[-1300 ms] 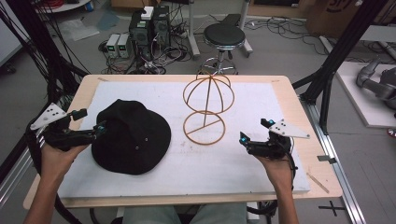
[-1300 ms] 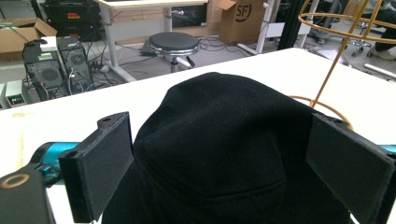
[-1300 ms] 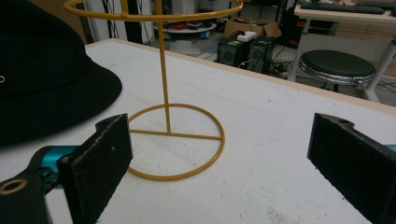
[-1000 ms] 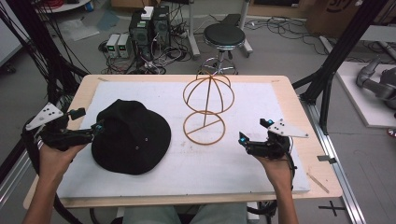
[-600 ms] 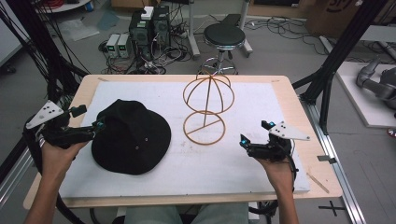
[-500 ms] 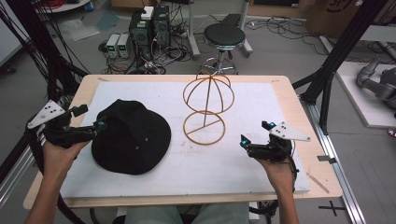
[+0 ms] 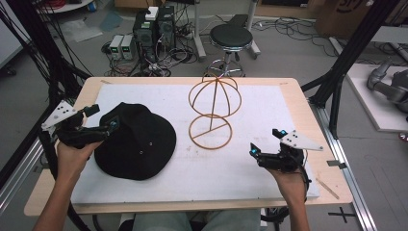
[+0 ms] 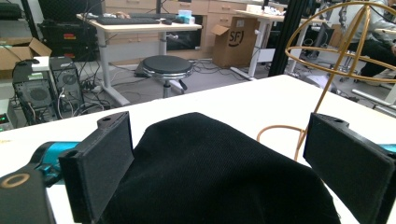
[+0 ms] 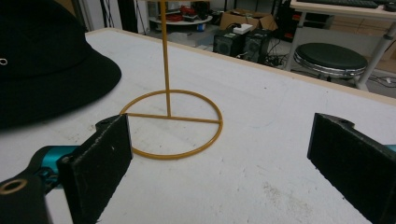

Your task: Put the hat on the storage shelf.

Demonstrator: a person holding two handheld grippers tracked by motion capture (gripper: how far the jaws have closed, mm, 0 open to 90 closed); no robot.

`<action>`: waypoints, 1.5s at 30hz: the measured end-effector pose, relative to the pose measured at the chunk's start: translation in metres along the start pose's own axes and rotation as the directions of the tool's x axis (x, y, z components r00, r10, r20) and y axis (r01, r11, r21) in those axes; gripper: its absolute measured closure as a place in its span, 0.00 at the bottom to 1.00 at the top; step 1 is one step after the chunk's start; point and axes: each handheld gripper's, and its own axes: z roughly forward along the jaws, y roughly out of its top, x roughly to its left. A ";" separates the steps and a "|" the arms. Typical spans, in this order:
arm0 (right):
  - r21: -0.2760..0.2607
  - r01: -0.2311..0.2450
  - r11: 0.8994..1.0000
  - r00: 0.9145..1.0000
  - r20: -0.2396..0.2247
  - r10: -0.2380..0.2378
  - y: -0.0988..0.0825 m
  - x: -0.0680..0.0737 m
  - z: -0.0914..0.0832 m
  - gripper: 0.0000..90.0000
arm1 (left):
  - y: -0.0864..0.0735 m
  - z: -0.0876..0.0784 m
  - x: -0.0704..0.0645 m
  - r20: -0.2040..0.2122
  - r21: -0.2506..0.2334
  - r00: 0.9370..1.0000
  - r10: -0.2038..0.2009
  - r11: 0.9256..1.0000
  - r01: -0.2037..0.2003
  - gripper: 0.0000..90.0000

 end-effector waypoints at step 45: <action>0.023 -0.008 1.000 1.000 0.021 0.007 -0.011 0.004 -0.018 0.07 | -0.023 0.041 -0.001 -0.022 0.113 0.999 0.025 0.993 -0.022 0.45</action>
